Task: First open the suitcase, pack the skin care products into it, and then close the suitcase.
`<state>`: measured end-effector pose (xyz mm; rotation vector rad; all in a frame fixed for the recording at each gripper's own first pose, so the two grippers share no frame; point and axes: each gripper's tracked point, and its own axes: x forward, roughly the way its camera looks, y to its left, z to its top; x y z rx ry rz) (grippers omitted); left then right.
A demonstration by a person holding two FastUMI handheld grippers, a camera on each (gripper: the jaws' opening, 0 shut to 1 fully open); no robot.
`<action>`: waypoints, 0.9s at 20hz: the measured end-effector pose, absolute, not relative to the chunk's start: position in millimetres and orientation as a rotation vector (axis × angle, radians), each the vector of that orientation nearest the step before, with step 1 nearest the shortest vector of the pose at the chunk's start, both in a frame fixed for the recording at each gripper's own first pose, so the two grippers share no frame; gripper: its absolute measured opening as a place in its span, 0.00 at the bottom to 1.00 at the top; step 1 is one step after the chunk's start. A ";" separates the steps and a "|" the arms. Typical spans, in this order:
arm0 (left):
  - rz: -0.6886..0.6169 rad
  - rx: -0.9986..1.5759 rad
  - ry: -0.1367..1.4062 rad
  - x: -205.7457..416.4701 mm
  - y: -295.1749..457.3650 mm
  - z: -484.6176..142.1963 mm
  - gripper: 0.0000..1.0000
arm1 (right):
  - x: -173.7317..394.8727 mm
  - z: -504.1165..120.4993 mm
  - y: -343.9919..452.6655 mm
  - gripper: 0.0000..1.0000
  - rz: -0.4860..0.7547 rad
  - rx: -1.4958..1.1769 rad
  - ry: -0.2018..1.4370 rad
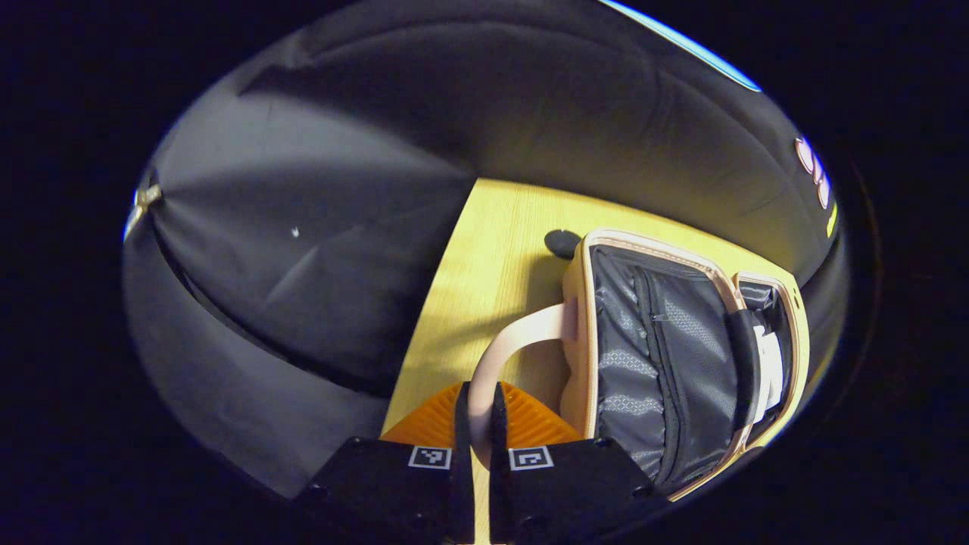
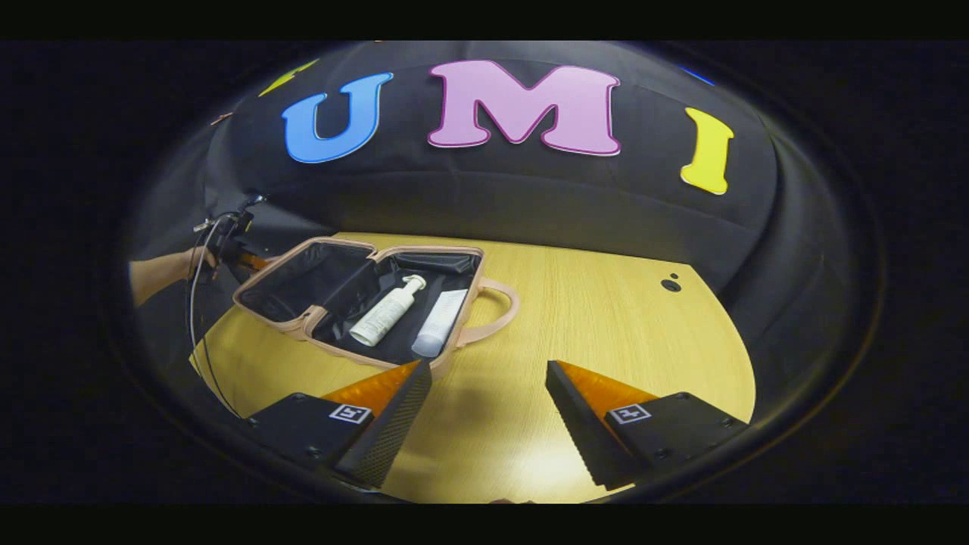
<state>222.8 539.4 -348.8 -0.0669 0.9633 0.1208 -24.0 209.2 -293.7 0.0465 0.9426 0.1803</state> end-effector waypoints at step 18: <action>-0.142 0.123 0.526 211.6 269.0 -82.6 0.10 | -26.8 -275.0 113.4 0.97 0.181 0.115 0.900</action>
